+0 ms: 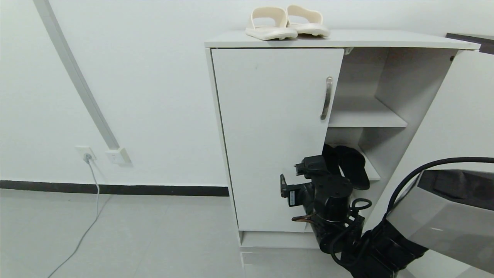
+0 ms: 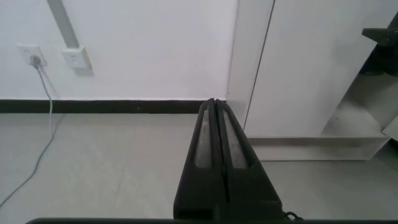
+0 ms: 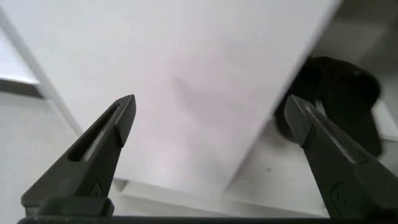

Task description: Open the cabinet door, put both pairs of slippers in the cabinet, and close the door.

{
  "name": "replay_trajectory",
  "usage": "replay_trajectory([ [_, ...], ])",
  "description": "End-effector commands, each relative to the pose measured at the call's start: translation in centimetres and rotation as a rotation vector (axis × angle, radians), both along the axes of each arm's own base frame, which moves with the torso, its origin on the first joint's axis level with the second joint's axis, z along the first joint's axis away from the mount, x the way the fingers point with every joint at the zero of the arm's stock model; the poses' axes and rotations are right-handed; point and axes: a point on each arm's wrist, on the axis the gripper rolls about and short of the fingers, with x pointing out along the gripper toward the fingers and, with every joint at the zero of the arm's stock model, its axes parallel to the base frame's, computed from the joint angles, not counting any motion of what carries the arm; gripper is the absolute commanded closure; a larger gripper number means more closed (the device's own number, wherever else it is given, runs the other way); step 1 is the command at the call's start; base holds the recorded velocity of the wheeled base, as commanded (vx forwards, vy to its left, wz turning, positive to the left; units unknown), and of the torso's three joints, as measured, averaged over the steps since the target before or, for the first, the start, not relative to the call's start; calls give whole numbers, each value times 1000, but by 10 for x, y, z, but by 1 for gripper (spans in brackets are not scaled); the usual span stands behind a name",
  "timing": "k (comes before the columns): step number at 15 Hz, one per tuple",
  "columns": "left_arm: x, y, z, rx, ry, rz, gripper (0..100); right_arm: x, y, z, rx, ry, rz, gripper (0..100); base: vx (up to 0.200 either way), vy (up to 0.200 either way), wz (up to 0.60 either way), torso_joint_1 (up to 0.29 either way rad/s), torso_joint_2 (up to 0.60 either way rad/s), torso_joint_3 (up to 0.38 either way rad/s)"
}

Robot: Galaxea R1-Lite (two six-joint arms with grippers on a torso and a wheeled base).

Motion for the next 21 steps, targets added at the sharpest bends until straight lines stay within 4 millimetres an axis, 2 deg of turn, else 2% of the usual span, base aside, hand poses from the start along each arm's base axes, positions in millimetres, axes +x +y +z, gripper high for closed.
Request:
replay_trajectory([
  [1,0,0,0,0,1,0,100,1,0,-2,-3,3,-1,0,0,0,0,0,0,0],
  [18,0,0,0,1,1,2,100,-3,-5,-8,-36,1,70,0,0,0,0,0,0,0],
  [21,0,0,0,0,1,2,100,-3,-5,-8,-35,0,70,0,0,0,0,-1,-168,-276],
])
